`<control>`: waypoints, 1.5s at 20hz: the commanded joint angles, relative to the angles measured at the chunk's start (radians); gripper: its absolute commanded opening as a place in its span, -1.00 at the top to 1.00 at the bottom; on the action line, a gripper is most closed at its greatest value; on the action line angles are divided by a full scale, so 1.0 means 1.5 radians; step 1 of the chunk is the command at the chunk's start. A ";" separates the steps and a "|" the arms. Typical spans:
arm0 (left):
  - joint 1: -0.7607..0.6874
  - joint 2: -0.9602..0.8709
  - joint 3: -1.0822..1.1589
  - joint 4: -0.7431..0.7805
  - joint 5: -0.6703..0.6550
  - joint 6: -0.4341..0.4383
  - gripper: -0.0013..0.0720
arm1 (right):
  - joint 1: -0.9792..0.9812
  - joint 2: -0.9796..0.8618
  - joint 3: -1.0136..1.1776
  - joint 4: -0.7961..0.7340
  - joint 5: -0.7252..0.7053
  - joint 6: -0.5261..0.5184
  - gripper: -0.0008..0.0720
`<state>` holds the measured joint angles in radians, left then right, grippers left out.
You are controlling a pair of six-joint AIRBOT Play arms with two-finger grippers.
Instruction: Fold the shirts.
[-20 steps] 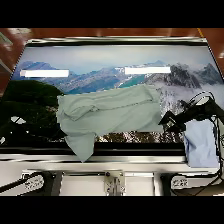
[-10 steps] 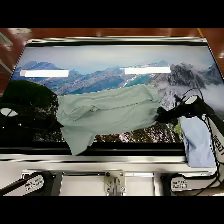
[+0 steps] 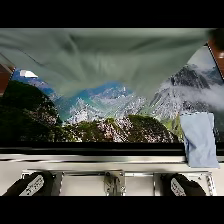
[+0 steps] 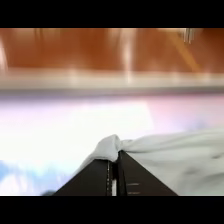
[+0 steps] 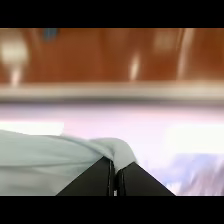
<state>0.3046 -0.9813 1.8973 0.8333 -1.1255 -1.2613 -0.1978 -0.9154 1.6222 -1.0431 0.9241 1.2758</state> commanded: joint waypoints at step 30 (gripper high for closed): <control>-0.119 -0.128 -0.524 0.190 0.173 -0.065 0.87 | 0.102 -0.301 -0.280 -0.183 -0.048 0.130 0.81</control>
<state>0.2008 -0.9710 1.1439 1.1297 -1.0988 -1.4143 -0.1223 -1.1721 1.2419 -1.3632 1.1755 1.5074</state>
